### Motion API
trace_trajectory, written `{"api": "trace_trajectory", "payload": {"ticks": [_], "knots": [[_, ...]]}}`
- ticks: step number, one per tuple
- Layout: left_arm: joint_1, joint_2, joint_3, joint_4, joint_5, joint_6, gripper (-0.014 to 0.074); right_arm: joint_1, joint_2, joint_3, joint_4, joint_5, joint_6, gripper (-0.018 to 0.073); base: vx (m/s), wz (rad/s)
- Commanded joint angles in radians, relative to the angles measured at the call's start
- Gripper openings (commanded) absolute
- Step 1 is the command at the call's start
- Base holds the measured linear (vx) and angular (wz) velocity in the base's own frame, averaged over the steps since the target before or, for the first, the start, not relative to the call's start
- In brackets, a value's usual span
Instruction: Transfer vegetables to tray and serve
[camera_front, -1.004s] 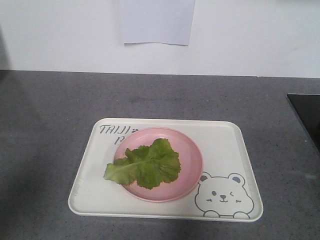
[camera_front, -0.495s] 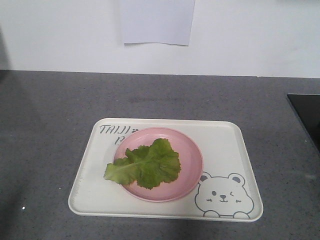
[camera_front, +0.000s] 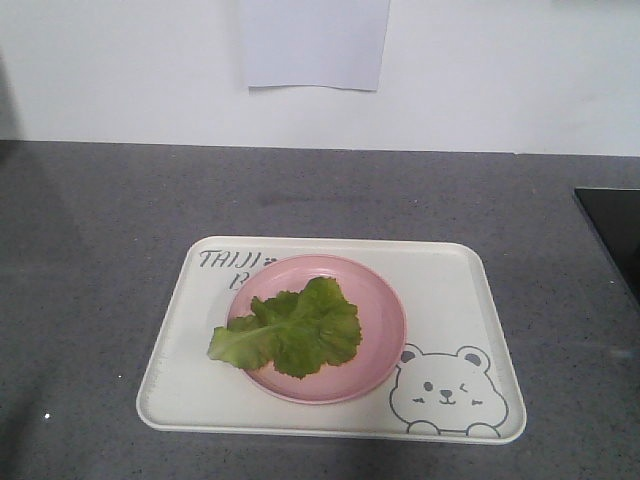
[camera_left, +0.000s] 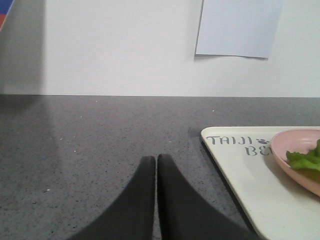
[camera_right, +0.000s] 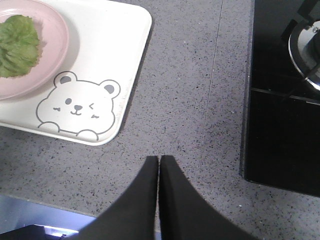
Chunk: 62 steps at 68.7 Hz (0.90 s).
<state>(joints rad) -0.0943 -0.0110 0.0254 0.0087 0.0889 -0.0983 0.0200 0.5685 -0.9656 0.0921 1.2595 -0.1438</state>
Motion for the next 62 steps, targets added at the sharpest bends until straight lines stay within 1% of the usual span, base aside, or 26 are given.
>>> {"api": "trace_trajectory", "payload": {"ticks": [1,9,12,39,52,62], "knots": [[0.014,-0.016,0.029,-0.009,-0.07,-0.001,-0.0007,0.0,0.007,-0.025,0.001,-0.047,-0.001,-0.001,0.0,0.0],[0.058,-0.016,0.029,-0.009,-0.07,-0.003,-0.0007,0.0,0.007,-0.025,0.001,-0.039,-0.001,-0.001,0.0,0.0],[0.065,-0.016,0.029,-0.009,-0.07,-0.004,-0.0007,0.0,0.007,-0.025,0.001,-0.035,-0.001,-0.001,0.0,0.0],[0.068,-0.016,0.029,-0.009,-0.07,-0.003,-0.0007,0.0,0.007,-0.025,0.001,-0.033,0.0,-0.001,0.0,0.0],[0.068,-0.016,0.029,-0.009,-0.07,0.03,-0.0007,0.0,0.007,-0.025,0.001,-0.033,0.0,-0.001,0.0,0.0],[0.068,-0.016,0.029,-0.009,-0.074,0.033,-0.0007,0.0,0.007,-0.025,0.001,-0.033,0.0,-0.001,0.0,0.0]]}}
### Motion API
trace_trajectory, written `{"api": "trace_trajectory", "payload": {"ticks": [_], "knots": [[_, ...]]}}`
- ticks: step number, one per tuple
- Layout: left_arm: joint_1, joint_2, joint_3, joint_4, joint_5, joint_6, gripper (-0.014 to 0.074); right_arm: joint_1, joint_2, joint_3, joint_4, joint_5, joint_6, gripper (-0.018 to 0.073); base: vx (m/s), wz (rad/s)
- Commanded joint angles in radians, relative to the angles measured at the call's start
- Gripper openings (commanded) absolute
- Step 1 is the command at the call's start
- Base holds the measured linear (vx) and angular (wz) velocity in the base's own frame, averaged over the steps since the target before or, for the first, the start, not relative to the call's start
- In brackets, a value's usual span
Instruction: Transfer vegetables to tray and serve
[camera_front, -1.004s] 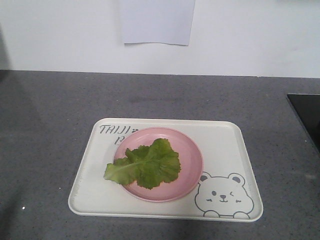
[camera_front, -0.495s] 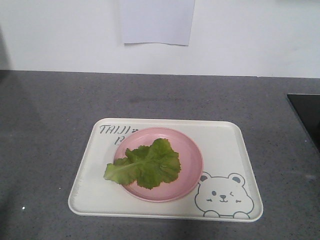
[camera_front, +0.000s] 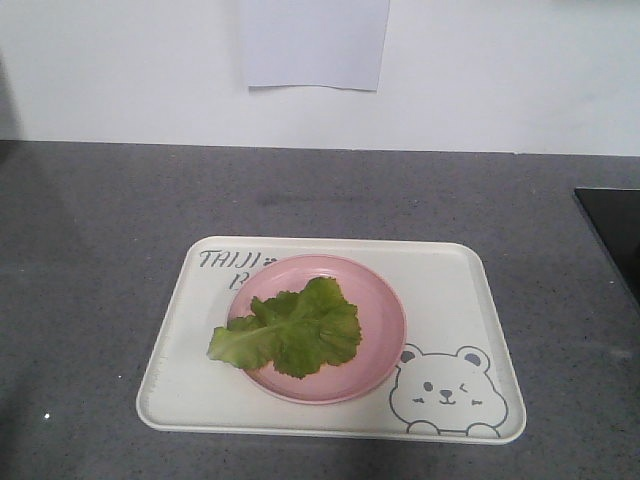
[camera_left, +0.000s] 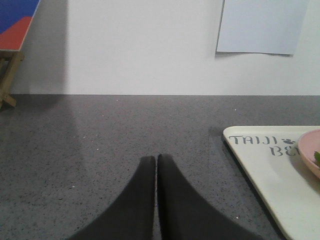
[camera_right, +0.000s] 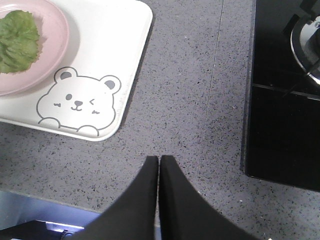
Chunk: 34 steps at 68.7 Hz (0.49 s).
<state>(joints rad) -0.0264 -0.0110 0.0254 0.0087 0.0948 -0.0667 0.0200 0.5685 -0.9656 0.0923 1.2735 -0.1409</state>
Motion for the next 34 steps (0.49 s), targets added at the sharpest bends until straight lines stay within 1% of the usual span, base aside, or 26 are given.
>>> {"api": "trace_trajectory", "payload": {"ticks": [1,34], "knots": [[0.0,-0.016,0.029,-0.009,-0.08,0.002,-0.0007,0.0,0.007,-0.025,0.001,-0.046,-0.003,-0.001,0.0,0.0],[0.0,-0.015,0.028,-0.009,-0.078,0.001,-0.0006,0.0,0.007,-0.025,0.0,-0.046,-0.002,-0.001,0.0,0.0]]}}
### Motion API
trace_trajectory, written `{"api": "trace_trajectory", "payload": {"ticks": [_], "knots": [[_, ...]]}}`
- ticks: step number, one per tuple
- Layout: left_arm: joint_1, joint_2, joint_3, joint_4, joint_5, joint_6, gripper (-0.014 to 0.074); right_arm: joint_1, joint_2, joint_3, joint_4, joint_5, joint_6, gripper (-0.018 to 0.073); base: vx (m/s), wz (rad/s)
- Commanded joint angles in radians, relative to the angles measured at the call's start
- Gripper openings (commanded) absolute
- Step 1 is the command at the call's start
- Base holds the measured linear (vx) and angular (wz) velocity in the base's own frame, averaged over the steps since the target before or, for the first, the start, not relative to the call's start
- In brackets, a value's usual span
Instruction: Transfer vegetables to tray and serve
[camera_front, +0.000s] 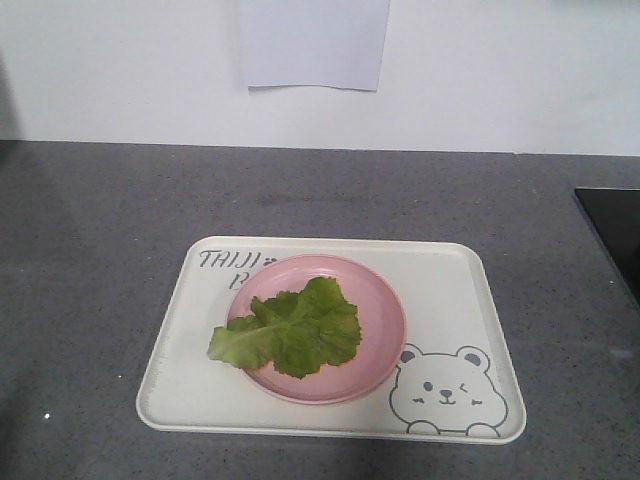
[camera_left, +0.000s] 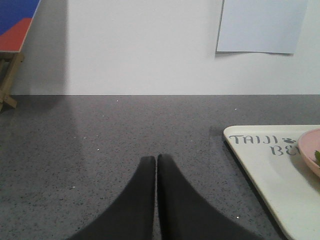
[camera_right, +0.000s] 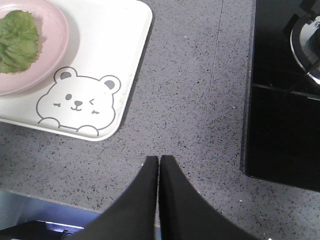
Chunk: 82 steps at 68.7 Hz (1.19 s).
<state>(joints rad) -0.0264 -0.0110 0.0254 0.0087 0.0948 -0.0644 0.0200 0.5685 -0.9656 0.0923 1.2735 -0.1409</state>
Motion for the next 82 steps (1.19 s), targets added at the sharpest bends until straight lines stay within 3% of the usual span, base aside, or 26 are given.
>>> {"api": "trace_trajectory", "payload": {"ticks": [1,56,62,70,82], "knots": [[0.0,-0.015,0.028,-0.009,-0.078,-0.002,-0.0006,0.0,0.007,-0.025,0.0,-0.046,-0.002,-0.001,0.0,0.0],[0.0,-0.015,0.028,-0.009,-0.078,-0.002,-0.0006,0.0,0.007,-0.014,-0.03,-0.069,-0.035,-0.001,0.0,0.0],[0.0,-0.015,0.028,-0.009,-0.077,-0.002,-0.0006,-0.001,-0.006,0.051,-0.036,-0.202,-0.032,-0.001,0.0,0.0],[0.0,-0.015,0.028,-0.009,-0.077,-0.002,-0.0006,-0.001,-0.052,0.24,-0.031,-0.533,-0.032,-0.001,0.0,0.0],[0.0,-0.015,0.028,-0.009,-0.077,-0.002,-0.0006,-0.001,-0.207,0.493,-0.032,-0.88,-0.031,-0.001,0.0,0.0]]}}
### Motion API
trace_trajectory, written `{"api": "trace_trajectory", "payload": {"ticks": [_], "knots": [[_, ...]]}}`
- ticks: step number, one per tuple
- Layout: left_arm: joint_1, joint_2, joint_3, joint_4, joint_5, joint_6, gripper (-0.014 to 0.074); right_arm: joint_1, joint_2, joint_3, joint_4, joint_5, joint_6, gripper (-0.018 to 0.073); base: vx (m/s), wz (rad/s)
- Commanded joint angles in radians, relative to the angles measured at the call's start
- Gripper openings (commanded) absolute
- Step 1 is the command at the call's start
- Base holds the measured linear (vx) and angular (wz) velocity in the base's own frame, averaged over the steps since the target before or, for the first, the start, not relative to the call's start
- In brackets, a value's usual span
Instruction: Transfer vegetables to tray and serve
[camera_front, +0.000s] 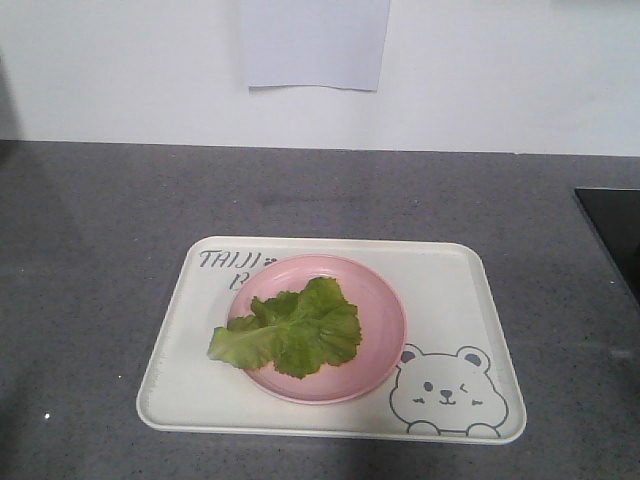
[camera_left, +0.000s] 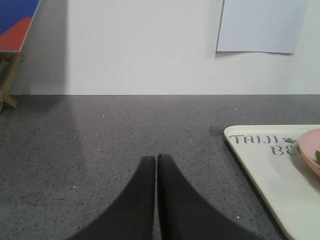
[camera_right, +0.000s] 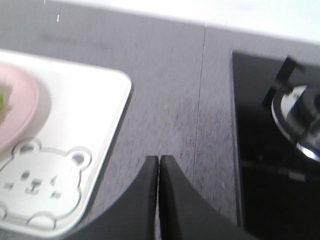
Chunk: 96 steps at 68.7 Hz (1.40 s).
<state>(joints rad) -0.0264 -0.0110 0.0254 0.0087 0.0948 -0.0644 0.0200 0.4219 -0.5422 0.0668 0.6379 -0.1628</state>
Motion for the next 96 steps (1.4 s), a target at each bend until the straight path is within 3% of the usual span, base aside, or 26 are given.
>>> {"api": "trace_trajectory", "payload": {"ticks": [1,22,39,96], "knots": [[0.0,-0.015,0.028,-0.009,-0.077,-0.002,-0.0006,-0.001,-0.075,0.088,-0.007,-0.266,-0.01,-0.001,0.0,0.0],[0.0,-0.015,0.028,-0.009,-0.077,-0.002,-0.0006,-0.001,-0.324,0.417,-0.026,-0.522,0.117,-0.0007,0.0,0.0],[0.0,-0.015,0.028,-0.009,-0.077,-0.002,-0.0006,-0.001,-0.432,0.589,-0.028,-0.684,0.132,-0.0006,0.0,0.0],[0.0,-0.015,0.028,-0.009,-0.077,-0.002,-0.0006,-0.002,-0.44,0.586,-0.028,-0.694,0.132,-0.0006,0.0,0.0]]}}
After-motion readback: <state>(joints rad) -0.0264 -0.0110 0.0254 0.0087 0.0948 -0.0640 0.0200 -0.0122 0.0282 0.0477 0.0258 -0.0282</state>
